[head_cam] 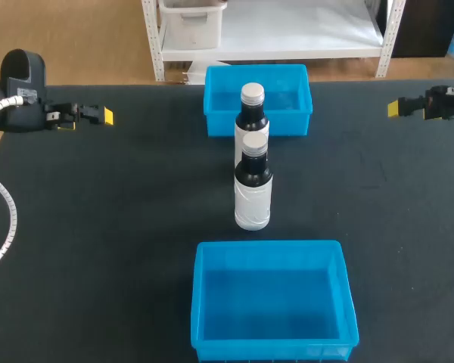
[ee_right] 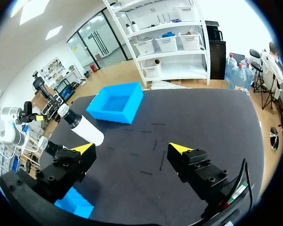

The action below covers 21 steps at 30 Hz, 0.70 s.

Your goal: Pick up the bottle, and place it in the far bin if it is heavy, or in the near bin if it is light.

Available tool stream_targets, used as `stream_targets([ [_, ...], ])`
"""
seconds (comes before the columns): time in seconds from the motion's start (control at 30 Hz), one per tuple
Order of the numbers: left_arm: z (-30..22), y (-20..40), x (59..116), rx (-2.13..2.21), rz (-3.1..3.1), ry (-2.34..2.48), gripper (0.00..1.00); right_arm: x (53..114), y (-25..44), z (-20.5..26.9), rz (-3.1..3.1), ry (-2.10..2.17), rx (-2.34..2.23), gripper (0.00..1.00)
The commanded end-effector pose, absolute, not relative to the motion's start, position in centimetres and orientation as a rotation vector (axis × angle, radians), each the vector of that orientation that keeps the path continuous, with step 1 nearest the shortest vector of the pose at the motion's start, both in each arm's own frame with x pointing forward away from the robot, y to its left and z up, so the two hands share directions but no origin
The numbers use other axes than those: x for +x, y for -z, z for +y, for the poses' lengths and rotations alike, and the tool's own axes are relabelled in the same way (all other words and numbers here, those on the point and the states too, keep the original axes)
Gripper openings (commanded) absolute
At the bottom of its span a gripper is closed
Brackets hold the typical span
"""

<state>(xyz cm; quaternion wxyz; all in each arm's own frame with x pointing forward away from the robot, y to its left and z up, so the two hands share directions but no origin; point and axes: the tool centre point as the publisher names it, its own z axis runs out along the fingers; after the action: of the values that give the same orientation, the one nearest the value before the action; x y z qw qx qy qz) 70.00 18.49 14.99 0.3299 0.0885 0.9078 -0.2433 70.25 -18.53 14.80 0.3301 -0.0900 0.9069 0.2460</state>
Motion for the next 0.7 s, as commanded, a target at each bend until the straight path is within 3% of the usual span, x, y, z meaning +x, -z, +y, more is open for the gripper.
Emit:
stream_targets([
  [0.03,18.49,-14.99,70.00,0.231,2.374,0.636,1.00,70.07,-14.93,-18.50,2.373,-0.636,-0.232,1.00],
  [0.43,18.49,-14.99,70.00,0.231,2.374,0.636,1.00,70.07,-14.93,-18.50,2.373,-0.636,-0.232,1.00],
  [0.7,18.49,-14.99,70.00,0.231,2.374,0.636,1.00,69.23,-14.81,-18.78,2.238,-0.906,-1.126,1.00],
])
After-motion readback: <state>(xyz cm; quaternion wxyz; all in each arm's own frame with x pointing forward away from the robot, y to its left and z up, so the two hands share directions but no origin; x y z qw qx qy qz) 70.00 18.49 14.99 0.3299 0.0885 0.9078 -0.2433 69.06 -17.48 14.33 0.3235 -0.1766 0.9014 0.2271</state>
